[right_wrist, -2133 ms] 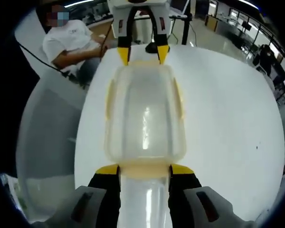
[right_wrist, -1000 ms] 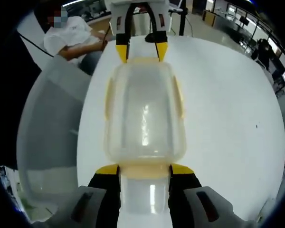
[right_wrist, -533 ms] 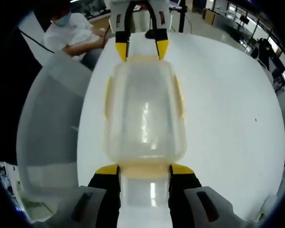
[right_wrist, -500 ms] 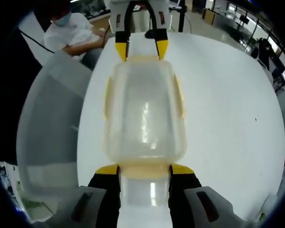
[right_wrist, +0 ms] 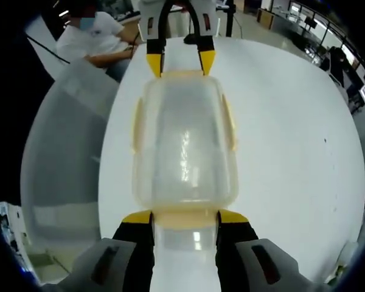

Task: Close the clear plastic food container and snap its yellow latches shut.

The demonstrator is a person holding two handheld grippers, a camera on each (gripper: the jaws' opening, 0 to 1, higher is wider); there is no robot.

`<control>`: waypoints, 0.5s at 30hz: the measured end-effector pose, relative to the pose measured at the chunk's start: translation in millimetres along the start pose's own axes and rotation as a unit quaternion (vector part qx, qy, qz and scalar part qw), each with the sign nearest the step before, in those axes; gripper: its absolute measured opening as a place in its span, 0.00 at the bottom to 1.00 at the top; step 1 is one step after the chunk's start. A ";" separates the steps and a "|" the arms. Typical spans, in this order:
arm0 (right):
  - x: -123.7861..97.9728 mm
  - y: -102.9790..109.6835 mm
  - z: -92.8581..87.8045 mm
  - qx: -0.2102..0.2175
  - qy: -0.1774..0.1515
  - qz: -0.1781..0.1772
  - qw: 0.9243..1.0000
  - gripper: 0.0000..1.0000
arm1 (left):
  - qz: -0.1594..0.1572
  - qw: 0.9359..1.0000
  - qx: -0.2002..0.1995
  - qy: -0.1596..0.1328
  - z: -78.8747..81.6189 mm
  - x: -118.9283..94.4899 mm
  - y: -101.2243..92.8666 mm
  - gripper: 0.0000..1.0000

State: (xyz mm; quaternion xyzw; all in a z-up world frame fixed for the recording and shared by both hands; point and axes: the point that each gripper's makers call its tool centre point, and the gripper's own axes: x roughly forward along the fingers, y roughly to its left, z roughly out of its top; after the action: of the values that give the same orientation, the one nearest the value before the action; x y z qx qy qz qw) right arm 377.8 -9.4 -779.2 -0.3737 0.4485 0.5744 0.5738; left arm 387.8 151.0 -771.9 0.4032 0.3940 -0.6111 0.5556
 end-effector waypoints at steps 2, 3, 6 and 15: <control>-0.6 -1.0 -3.5 0.001 0.001 -0.001 1.000 0.37 | 0.001 1.000 0.001 0.001 3.6 1.5 1.3 0.37; -1.0 -1.2 -5.2 0.001 0.001 -0.001 1.000 0.37 | 0.001 1.000 0.002 0.001 6.2 2.4 1.7 0.38; -1.4 -0.7 -12.3 0.002 0.003 -0.002 1.000 0.37 | 0.000 1.000 0.004 0.001 12.1 5.4 2.3 0.38; -4.3 -2.6 -31.0 0.009 0.010 -0.004 1.000 0.37 | -0.002 1.000 0.007 0.002 27.6 17.1 5.5 0.37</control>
State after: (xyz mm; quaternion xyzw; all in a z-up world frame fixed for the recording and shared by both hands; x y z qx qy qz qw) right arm 377.9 -40.3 -785.3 -0.3757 0.4577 0.5646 0.5750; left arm 390.8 118.7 -778.0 0.4077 0.3918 -0.6143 0.5504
